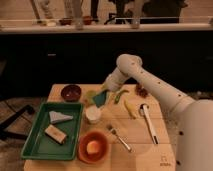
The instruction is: Place sponge in purple bowl
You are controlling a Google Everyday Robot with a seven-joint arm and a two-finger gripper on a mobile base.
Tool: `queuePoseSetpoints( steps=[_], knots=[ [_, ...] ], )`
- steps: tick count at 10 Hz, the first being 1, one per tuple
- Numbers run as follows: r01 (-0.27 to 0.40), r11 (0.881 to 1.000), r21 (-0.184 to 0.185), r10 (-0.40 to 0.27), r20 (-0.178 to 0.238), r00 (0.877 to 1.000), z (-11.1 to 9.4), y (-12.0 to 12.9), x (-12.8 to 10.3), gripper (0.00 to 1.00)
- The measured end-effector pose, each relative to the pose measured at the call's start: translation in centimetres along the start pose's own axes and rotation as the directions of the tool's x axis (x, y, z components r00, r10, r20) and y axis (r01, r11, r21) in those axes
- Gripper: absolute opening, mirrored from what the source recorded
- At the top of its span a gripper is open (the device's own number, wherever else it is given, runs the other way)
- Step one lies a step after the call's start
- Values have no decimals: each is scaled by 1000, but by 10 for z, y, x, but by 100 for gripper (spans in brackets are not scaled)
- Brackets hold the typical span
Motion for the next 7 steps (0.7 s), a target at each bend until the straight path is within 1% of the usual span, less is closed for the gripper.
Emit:
queuePoseSetpoints(
  steps=[1, 2, 7],
  knots=[
    [5, 1000, -17, -5, 3, 1000, 7, -7, 3, 0],
    [7, 1000, -26, -7, 4, 1000, 9, -10, 3, 0],
    [7, 1000, -25, -7, 4, 1000, 10, -11, 4, 0]
  ],
)
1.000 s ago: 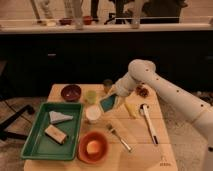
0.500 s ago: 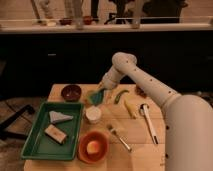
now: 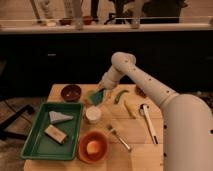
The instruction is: Place sponge in purple bowl
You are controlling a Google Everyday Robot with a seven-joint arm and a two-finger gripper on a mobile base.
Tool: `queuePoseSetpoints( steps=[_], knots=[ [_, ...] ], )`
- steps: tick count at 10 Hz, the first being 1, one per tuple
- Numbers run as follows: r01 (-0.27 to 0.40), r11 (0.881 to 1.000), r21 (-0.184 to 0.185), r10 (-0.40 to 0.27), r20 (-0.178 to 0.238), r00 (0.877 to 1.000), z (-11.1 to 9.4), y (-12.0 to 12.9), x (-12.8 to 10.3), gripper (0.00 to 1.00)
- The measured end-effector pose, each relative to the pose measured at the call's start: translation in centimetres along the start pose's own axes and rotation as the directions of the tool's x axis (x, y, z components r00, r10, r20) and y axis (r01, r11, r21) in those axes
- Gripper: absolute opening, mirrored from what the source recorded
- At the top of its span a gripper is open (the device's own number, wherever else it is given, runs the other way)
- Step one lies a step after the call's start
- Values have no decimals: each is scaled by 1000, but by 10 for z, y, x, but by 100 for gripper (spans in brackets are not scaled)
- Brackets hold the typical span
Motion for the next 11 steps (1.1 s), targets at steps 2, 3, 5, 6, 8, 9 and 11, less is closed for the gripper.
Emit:
queuePoseSetpoints(
  steps=[2, 3, 5, 6, 8, 9, 11],
  knots=[
    [13, 1000, 20, -13, 4, 1000, -1, -5, 0, 0],
    [33, 999, 26, -33, 6, 999, 1, -19, -2, 0],
    [70, 997, 29, -70, 3, 998, 3, -51, -7, 0],
    [93, 995, 22, -93, 0, 996, 7, -71, -14, 0],
    [113, 993, 13, -113, -13, 994, 19, -101, -23, 0],
    [118, 993, 20, -117, -23, 993, 26, -114, -26, 0],
    [88, 995, 55, -85, -52, 995, 37, -122, -25, 0]
  ],
)
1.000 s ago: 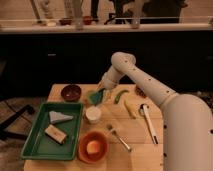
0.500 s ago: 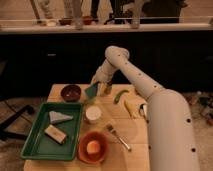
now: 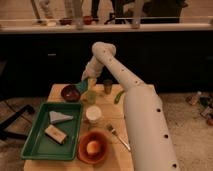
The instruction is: Place sponge in purple bowl
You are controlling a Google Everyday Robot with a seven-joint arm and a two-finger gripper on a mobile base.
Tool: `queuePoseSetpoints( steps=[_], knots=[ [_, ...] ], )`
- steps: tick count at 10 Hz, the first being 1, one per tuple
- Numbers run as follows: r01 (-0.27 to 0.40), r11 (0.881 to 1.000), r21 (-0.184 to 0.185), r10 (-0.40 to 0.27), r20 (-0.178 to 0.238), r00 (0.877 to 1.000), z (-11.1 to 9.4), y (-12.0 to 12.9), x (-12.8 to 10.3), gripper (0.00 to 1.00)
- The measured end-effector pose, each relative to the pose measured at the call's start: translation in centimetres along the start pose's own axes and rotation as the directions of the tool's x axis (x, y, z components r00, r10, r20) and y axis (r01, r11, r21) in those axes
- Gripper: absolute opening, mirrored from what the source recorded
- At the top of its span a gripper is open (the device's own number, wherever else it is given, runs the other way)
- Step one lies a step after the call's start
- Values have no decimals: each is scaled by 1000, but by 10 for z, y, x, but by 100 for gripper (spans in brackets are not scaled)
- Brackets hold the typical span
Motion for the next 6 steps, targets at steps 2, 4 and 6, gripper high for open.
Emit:
queuePoseSetpoints(
  steps=[2, 4, 6],
  knots=[
    [-40, 999, 31, 41, -34, 999, 22, 0, -5, 0],
    [-63, 997, 53, 67, -68, 995, 30, 1, -5, 0],
    [-66, 996, 68, 72, -93, 993, 37, -3, -9, 0]
  ],
)
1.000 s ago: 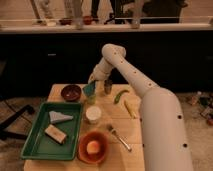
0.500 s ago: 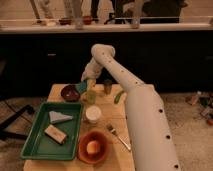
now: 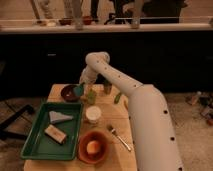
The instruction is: Place sponge in purple bowl
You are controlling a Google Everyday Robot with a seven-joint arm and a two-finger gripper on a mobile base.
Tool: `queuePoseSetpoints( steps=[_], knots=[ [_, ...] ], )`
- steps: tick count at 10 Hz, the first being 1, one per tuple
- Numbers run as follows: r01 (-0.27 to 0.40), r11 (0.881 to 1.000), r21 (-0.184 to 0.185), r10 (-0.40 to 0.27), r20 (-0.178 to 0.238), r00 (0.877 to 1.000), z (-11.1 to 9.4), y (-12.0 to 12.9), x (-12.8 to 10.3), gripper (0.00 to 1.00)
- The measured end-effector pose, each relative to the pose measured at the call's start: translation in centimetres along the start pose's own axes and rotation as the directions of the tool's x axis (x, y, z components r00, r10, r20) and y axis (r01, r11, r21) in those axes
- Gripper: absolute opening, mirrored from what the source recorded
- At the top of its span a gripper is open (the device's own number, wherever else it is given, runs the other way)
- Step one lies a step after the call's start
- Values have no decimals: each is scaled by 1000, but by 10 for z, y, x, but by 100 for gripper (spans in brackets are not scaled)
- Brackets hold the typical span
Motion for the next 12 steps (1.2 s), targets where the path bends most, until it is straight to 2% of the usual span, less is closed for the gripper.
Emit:
queuePoseSetpoints(
  steps=[4, 7, 12],
  knots=[
    [18, 1000, 26, -17, -27, 999, -2, -22, -7, 0],
    [19, 999, 32, -18, -29, 999, 3, -34, -7, 0],
    [-17, 1000, 9, 17, -19, 1000, 21, -32, 2, 0]
  ],
)
